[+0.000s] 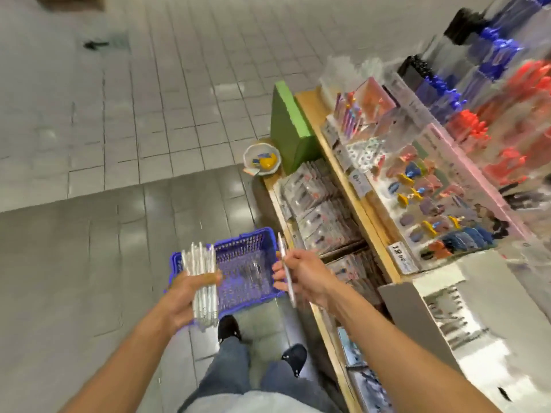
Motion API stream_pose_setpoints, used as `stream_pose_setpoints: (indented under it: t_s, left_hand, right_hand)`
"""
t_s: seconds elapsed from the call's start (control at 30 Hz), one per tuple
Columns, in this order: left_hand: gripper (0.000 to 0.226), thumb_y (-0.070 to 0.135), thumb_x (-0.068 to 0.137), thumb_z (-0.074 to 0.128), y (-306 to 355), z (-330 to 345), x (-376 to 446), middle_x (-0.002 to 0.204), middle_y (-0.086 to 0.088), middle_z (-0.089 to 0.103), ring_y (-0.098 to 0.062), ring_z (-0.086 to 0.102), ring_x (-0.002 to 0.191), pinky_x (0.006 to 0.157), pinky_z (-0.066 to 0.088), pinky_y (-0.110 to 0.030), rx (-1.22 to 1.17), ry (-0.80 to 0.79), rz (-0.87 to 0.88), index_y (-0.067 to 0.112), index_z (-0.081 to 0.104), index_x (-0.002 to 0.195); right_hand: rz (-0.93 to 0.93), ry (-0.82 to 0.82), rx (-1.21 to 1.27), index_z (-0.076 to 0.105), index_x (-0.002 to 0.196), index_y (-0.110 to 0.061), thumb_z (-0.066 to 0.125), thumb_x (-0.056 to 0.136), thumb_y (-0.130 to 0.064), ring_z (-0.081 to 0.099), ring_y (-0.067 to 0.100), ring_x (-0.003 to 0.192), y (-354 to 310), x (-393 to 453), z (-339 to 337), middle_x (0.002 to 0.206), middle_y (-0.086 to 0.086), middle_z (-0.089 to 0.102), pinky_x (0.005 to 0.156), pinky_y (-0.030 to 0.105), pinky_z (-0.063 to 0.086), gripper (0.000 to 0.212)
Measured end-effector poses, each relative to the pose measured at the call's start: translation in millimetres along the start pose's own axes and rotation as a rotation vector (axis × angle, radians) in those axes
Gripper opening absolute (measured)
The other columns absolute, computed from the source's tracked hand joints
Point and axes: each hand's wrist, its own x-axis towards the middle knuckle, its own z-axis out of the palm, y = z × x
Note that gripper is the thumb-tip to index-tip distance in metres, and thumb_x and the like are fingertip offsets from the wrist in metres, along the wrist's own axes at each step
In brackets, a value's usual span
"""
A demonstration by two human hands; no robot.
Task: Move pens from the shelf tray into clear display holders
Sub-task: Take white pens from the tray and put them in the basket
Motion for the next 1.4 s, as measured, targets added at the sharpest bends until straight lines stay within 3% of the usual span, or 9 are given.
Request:
stream_pose_setpoints:
  t_s: [0.13,0.43,0.67,0.83,0.93,1.03,1.13,1.27,1.4]
  left_hand:
    - [0.042,-0.001,0.075,0.07,-5.3,-68.0,7.1,0.109,-0.024,0.071,-0.036,0.07,0.093,0.074,0.061,-0.041,-0.071,0.096,-0.019,-0.002,0.066,0.116]
    - [0.039,-0.003,0.078,0.075,-21.2,-164.3,82.3,0.107,-0.014,0.075,-0.022,0.074,0.092,0.076,0.059,-0.03,-0.056,0.254,-0.044,0.004,0.067,0.115]
    - [0.047,0.005,0.073,0.084,-79.0,-203.8,200.6,0.108,-0.008,0.074,-0.025,0.07,0.101,0.1,0.052,-0.044,0.04,0.413,-0.127,0.011,0.065,0.116]
    - [0.08,0.013,0.071,0.087,-147.7,-233.0,318.2,0.135,-0.014,0.061,-0.031,0.061,0.119,0.105,0.048,-0.046,0.145,0.496,-0.208,0.008,0.048,0.141]
    - [0.092,0.013,0.072,0.087,-195.9,-250.6,394.1,0.144,-0.013,0.052,-0.022,0.054,0.122,0.107,0.042,-0.033,0.174,0.562,-0.222,0.007,0.036,0.149]
    - [0.085,0.016,0.075,0.085,-235.0,-262.0,465.8,0.139,-0.013,0.054,-0.017,0.05,0.11,0.094,0.04,-0.026,0.279,0.635,-0.226,0.007,0.039,0.146]
    - [0.064,0.021,0.071,0.085,-267.5,-274.7,527.9,0.121,-0.014,0.063,-0.028,0.062,0.107,0.094,0.051,-0.035,0.424,0.699,-0.245,0.008,0.053,0.126]
    - [0.055,0.017,0.081,0.074,-292.2,-283.2,591.3,0.126,-0.014,0.059,-0.035,0.059,0.114,0.093,0.049,-0.038,0.553,0.776,-0.257,0.009,0.047,0.129]
    - [0.05,0.007,0.085,0.061,-298.1,-283.3,632.0,0.123,-0.014,0.061,-0.035,0.061,0.111,0.091,0.054,-0.045,0.668,0.849,-0.205,0.008,0.045,0.133]
  right_hand:
    - [0.092,-0.023,-0.073,0.05,0.101,-0.01,0.045,0.099,-0.005,0.061,0.015,0.063,15.7,40.7,55.0,0.077,0.007,0.063,0.061,0.034,0.059,0.008]
    - [0.263,0.038,-0.122,0.045,0.101,-0.013,0.045,0.097,0.001,0.055,0.018,0.064,56.7,135.7,136.2,0.079,0.01,0.059,0.058,0.03,0.049,0.015]
    - [0.364,0.129,-0.375,0.052,0.08,-0.013,0.055,0.094,0.0,0.06,0.021,0.069,139.3,251.0,133.4,0.075,0.008,0.057,0.072,0.042,0.054,0.019]
    - [0.412,0.16,-0.523,0.049,0.077,-0.016,0.061,0.091,-0.001,0.056,0.021,0.063,228.4,363.0,115.9,0.069,0.006,0.053,0.072,0.042,0.052,0.023]
    - [0.411,0.156,-0.578,0.047,0.071,-0.019,0.067,0.087,-0.003,0.052,0.021,0.067,291.0,440.9,107.8,0.069,0.004,0.051,0.08,0.047,0.053,0.03]
    - [0.389,0.118,-0.647,0.047,0.07,-0.022,0.069,0.085,-0.01,0.055,0.023,0.078,345.8,512.7,99.1,0.071,0.002,0.053,0.085,0.049,0.053,0.03]
    - [0.367,0.121,-0.726,0.045,0.063,-0.02,0.07,0.08,-0.009,0.052,0.023,0.072,394.5,572.1,89.9,0.063,0.0,0.049,0.079,0.051,0.054,0.033]
    - [0.36,0.162,-0.815,0.046,0.058,-0.019,0.073,0.076,-0.009,0.056,0.024,0.074,440.3,631.1,81.1,0.063,0.001,0.052,0.08,0.05,0.056,0.034]
    - [0.315,0.205,-0.873,0.043,0.065,-0.023,0.073,0.08,-0.017,0.061,0.025,0.085,465.9,672.0,81.6,0.086,0.007,0.061,0.083,0.042,0.056,0.034]
